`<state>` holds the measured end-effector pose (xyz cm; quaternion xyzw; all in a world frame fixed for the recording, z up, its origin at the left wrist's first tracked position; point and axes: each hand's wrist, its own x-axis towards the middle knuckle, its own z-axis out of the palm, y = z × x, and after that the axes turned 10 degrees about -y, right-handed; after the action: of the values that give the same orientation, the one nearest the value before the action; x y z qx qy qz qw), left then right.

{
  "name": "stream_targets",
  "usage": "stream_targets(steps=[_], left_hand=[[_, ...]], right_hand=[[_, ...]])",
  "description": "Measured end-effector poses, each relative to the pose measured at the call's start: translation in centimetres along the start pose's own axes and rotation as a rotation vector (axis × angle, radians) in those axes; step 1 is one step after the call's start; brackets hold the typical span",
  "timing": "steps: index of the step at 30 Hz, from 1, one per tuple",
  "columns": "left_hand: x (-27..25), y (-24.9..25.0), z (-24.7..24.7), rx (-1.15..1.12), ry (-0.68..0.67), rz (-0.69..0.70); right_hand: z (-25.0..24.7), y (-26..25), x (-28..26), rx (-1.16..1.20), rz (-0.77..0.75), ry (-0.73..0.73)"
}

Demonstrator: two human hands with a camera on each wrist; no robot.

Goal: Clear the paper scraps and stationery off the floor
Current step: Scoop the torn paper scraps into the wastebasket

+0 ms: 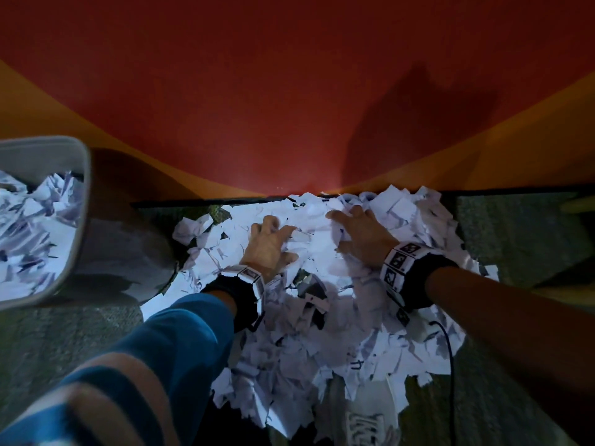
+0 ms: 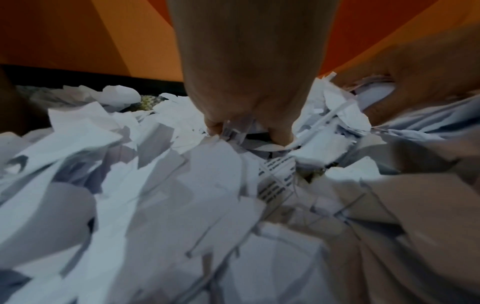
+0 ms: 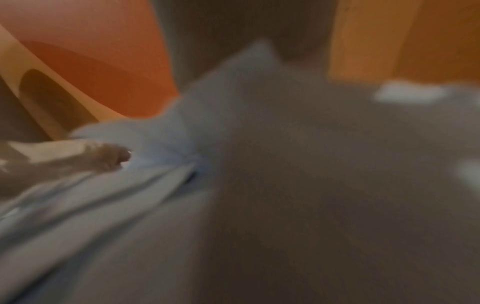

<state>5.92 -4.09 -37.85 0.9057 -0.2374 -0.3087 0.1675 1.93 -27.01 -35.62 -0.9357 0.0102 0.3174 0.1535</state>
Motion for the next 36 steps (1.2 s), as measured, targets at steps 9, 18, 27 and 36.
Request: stream_targets(steps=[9,18,27,36], left_hand=[[-1.4,0.4,-5.8,-0.224,-0.030,-0.007],[-7.2,2.5,-16.9,-0.094,0.027,0.002],[-19.6,0.7,-30.1,0.035,0.171,-0.050],[-29.1,-9.4,-33.5,-0.126,0.301,-0.168]], right_hand=[[-6.3,-0.7,-2.2,0.179,-0.069,0.076],[-16.1,-7.3,-7.2,0.356,-0.165,0.206],[-23.4,-19.7,-12.0,0.333,-0.353,0.232],[-21.9,-35.7,-11.6,0.244,-0.550,0.126]])
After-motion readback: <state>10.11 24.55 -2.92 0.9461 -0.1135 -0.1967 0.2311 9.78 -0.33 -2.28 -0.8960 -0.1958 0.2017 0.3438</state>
